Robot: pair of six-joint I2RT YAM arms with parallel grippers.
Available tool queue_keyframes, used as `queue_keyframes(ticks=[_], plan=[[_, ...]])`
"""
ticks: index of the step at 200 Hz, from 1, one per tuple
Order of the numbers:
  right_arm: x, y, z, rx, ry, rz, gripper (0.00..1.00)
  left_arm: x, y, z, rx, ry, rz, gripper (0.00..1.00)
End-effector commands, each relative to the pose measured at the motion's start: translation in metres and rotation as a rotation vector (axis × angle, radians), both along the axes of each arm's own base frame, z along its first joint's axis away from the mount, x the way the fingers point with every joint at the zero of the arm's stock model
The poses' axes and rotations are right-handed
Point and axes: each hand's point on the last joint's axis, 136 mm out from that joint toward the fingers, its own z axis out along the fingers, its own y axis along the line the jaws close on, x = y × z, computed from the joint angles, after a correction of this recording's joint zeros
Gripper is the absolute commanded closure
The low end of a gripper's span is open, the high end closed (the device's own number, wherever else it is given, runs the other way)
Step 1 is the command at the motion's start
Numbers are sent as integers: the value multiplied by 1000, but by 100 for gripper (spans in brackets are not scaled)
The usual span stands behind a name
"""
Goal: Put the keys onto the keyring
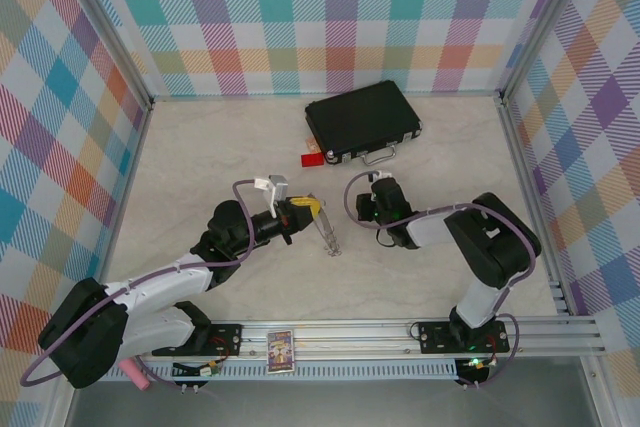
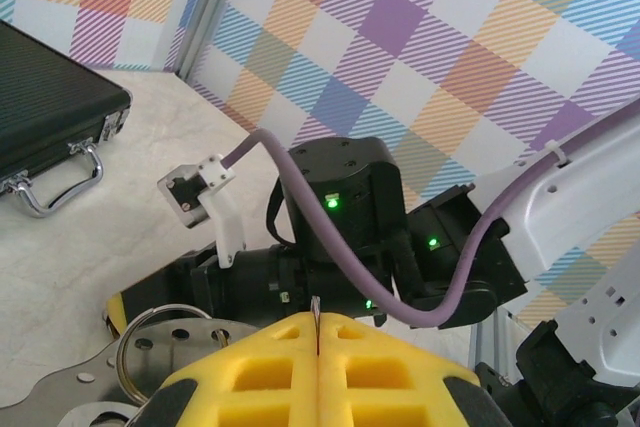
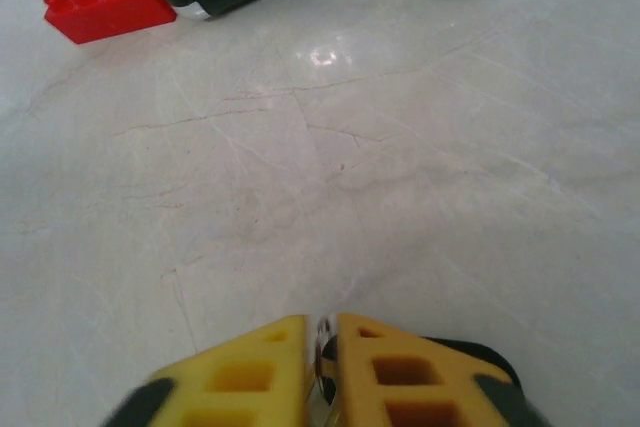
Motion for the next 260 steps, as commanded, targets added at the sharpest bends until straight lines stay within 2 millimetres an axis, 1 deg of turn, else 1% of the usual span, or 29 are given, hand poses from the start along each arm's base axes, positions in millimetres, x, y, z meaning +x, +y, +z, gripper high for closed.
queue_keyframes(ticks=[1,10,21,32,37,44,64,84,102,114,129,156,174,185,220,260], plan=[[0,0,19,24,-14,-12,69,-6,-5,22,-50,-63,-28,100],[-2,1,25,17,-5,-2,62,-6,-5,22,-50,-63,-29,100],[-3,2,30,-3,16,8,58,-6,-5,22,-48,-64,-28,100],[-5,-1,29,-53,74,10,58,-6,-4,23,-48,-66,-26,100],[-4,0,33,-66,81,18,58,-7,-4,23,-48,-67,-26,100],[-6,-1,32,-99,115,30,58,-7,-4,23,-47,-69,-25,100],[-6,-3,37,-172,175,58,59,-7,-3,25,-48,-73,-24,100],[-4,-2,40,-186,229,105,59,-8,-2,26,-48,-76,-20,100],[0,-3,35,-165,305,129,59,-8,-2,26,-49,-76,-22,100],[3,-3,25,-151,364,137,59,-8,-2,27,-51,-77,-24,100],[6,3,14,-112,428,173,60,-9,-3,27,-51,-77,-26,100],[14,10,-1,-69,492,198,60,-7,-3,25,-44,-75,-21,100],[17,9,-7,-58,515,183,60,-7,-3,23,-39,-74,-22,100],[14,9,-10,-44,532,181,60,-7,-3,23,-38,-74,-21,100],[-4,6,-18,-11,582,167,60,-7,-3,23,-40,-72,-22,100],[-30,-2,-23,38,622,128,60,-6,-4,21,-35,-69,-22,100]])
